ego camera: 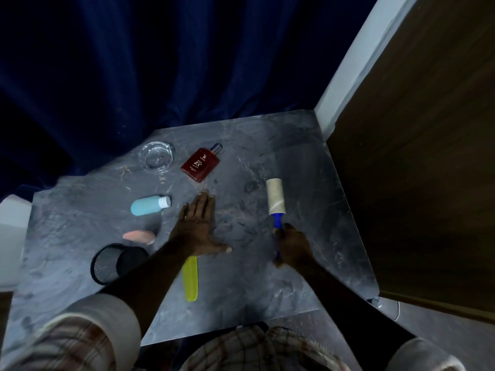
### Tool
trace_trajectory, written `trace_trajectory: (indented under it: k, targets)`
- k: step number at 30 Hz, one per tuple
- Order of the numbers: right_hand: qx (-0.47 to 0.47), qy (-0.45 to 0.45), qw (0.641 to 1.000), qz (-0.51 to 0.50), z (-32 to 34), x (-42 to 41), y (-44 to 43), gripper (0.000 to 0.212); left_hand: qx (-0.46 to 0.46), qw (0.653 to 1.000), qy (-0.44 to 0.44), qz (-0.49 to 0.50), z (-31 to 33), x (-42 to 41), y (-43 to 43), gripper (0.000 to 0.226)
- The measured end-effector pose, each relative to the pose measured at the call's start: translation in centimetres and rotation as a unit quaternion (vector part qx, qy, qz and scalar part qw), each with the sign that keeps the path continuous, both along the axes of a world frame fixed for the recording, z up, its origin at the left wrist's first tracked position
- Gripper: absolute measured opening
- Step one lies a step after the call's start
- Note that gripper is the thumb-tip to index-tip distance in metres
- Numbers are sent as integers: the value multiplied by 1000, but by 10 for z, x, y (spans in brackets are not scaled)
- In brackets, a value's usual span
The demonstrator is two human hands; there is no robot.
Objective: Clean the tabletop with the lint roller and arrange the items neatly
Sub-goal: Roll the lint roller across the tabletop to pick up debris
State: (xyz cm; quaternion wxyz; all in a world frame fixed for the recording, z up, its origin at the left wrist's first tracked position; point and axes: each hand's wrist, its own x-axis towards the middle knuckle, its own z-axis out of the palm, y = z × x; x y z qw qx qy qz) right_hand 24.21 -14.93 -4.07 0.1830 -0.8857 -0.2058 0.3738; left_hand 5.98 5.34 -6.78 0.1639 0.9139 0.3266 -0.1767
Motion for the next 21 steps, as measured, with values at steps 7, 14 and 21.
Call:
trace_trajectory:
  k: [7,14,21]
  targets:
    - [32,29,991,-128,-2,49,-48,24,-3,1000,-3,-5,4,0,-1,163]
    - [24,18,993,-110,-1,51,-48,21,7,1000,-5,-7,2,0,-1,164]
    - [-42,-89,989,108,3,2,-7,33,12,1000,-1,1,1,1,-2,167]
